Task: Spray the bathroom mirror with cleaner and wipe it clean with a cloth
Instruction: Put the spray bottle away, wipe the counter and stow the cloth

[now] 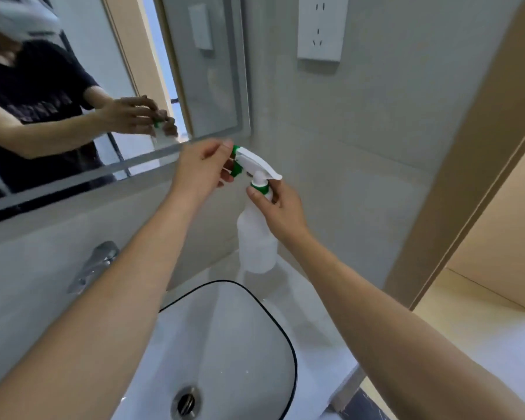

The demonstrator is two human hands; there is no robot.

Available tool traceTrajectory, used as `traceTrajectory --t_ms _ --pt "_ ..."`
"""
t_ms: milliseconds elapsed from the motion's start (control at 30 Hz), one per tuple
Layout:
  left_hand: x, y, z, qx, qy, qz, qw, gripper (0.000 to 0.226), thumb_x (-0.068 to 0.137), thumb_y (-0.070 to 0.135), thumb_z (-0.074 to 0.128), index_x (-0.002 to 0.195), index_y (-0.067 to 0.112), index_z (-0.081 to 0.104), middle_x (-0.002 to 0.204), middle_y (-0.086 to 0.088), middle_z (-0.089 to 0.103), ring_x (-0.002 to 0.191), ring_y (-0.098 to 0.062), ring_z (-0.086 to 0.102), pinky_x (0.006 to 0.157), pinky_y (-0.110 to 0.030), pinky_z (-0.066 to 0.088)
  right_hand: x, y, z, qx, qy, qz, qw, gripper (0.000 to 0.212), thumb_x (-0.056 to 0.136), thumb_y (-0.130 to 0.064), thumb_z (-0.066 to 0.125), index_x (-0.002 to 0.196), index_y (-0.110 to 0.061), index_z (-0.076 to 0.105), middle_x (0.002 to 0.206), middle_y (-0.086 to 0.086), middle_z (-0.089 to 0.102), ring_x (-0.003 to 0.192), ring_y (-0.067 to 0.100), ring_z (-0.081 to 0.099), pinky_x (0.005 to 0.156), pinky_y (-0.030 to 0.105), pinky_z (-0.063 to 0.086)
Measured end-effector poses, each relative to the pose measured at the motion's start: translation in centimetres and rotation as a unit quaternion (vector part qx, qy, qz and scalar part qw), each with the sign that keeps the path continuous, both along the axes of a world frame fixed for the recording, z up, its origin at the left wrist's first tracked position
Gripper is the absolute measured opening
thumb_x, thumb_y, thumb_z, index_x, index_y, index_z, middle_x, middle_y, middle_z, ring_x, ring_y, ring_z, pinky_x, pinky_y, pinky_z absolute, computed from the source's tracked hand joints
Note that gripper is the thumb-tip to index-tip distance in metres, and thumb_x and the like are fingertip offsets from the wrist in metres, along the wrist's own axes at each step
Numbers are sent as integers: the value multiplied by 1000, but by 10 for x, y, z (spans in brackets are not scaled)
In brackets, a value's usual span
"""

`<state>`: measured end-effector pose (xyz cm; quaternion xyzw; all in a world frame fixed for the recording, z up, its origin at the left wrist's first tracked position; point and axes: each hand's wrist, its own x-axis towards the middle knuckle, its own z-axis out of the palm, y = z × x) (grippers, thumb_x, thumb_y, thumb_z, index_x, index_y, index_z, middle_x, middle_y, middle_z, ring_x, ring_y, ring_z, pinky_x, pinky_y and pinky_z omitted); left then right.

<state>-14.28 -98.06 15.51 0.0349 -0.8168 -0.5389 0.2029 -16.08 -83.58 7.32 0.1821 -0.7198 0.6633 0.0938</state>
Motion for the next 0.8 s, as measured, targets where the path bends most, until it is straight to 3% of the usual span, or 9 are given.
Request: traceTrajectory --t_ms 133,233,333,467,533,633,700,733,800 --pt "40 -26 79 -22 55 20 998 30 100 34 56 89 11 72 78 -12 70 53 -18 62 55 -28 49 25 -31 70 -63 50 75 994 27 93 -25 63 120 -22 63 108 -2 70 101 18 67 89 33 53" --pt "82 -43 125 -42 76 20 996 33 101 32 55 95 4 71 81 -11 71 50 -19 59 53 -27 48 53 -46 114 -89 85 128 984 11 93 -26 60 103 -27 64 90 -5 69 86 16 65 81 37 53" --pt "127 -62 158 -58 95 18 994 34 101 31 54 91 2 68 75 -5 65 54 -20 58 50 -28 49 84 -57 150 -83 105 189 973 12 98 -21 58 107 -26 64 84 -6 68 80 15 64 74 33 52" --pt "175 -83 177 -102 106 9 989 37 104 31 49 94 -3 61 73 -4 52 58 -24 55 45 -29 44 122 -70 174 -93 104 261 955 21 97 -26 57 115 -20 66 86 0 69 81 19 64 73 34 51" --pt "193 -90 181 -112 117 0 987 37 105 29 47 98 -5 58 76 -7 50 59 -26 52 47 -30 42 137 -75 182 -105 91 292 946 15 100 -21 57 111 -19 66 82 0 69 76 18 63 69 31 51" --pt "218 -99 185 -122 127 -13 984 29 105 21 48 98 -6 55 84 -20 53 63 -24 49 55 -32 41 153 -83 188 -116 63 329 935 9 100 -20 57 99 -17 65 79 6 68 70 20 63 66 34 51" --pt "232 -105 187 -136 140 -34 980 11 103 8 50 97 -1 55 98 -32 57 66 -20 52 60 -33 43 159 -90 188 -132 40 348 927 13 95 -26 61 100 -14 65 81 11 67 71 23 62 68 38 50" --pt "238 -107 188 -140 147 -43 978 4 100 1 51 100 0 55 102 -33 58 68 -19 54 62 -34 45 161 -92 188 -139 30 359 922 18 92 -29 61 102 -14 66 82 12 66 72 24 62 69 39 50" --pt "247 -113 188 -148 155 -38 976 12 96 -5 55 106 1 58 103 -29 63 70 -20 58 66 -36 48 165 -97 188 -138 25 374 917 22 91 -31 61 107 -18 68 84 13 66 74 25 62 70 40 50"
